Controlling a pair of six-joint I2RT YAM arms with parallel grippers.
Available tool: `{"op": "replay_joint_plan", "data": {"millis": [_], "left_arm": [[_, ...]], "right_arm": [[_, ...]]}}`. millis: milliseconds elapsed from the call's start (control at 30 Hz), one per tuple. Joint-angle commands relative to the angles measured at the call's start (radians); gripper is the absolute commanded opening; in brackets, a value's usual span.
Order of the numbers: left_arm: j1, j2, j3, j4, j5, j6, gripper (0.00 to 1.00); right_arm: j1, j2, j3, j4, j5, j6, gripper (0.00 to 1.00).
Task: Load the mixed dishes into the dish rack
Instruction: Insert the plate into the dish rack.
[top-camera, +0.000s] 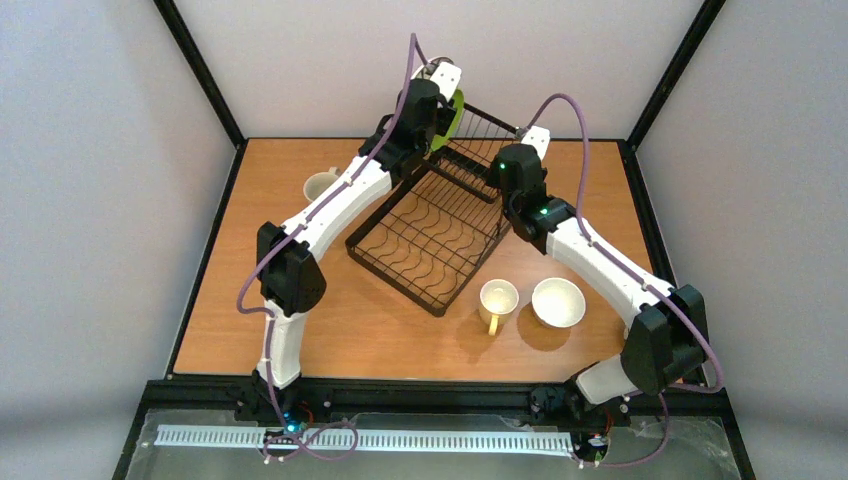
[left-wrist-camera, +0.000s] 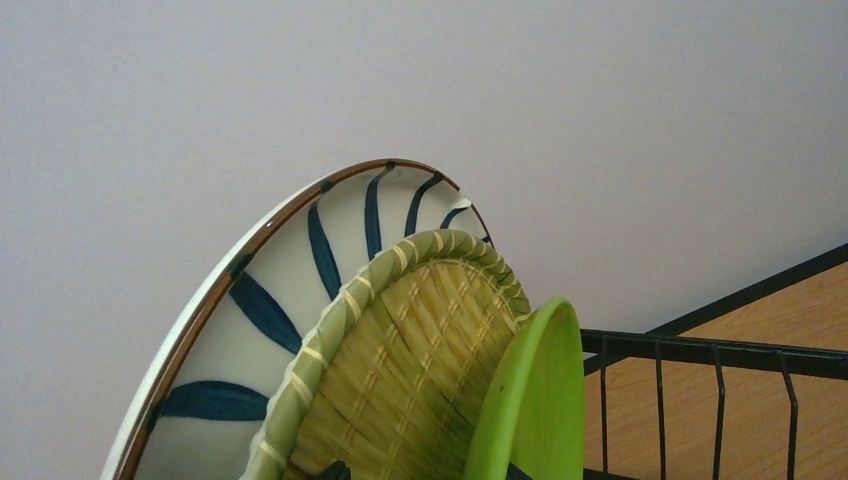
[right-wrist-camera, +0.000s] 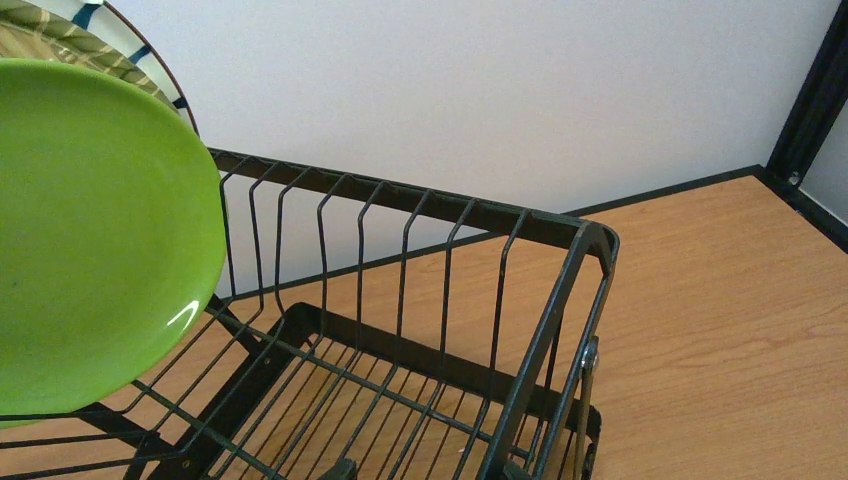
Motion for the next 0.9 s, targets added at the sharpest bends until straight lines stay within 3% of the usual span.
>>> {"op": "replay_joint_plan", "data": {"millis": [0, 867], "left_arm": [[0.052, -0.038, 0.026, 0.021, -0.107, -0.020, 0.82], [0.051, -0.180, -0.009, -0.064, -0.022, -0.144, 0.82]], "right_arm": [[-0.003, 0.002, 0.009, -0.082, 0.013, -0.005, 0.79], [-0.002, -0.054, 0.006, -0.126, 0.007, 0.025, 0.79]]}}
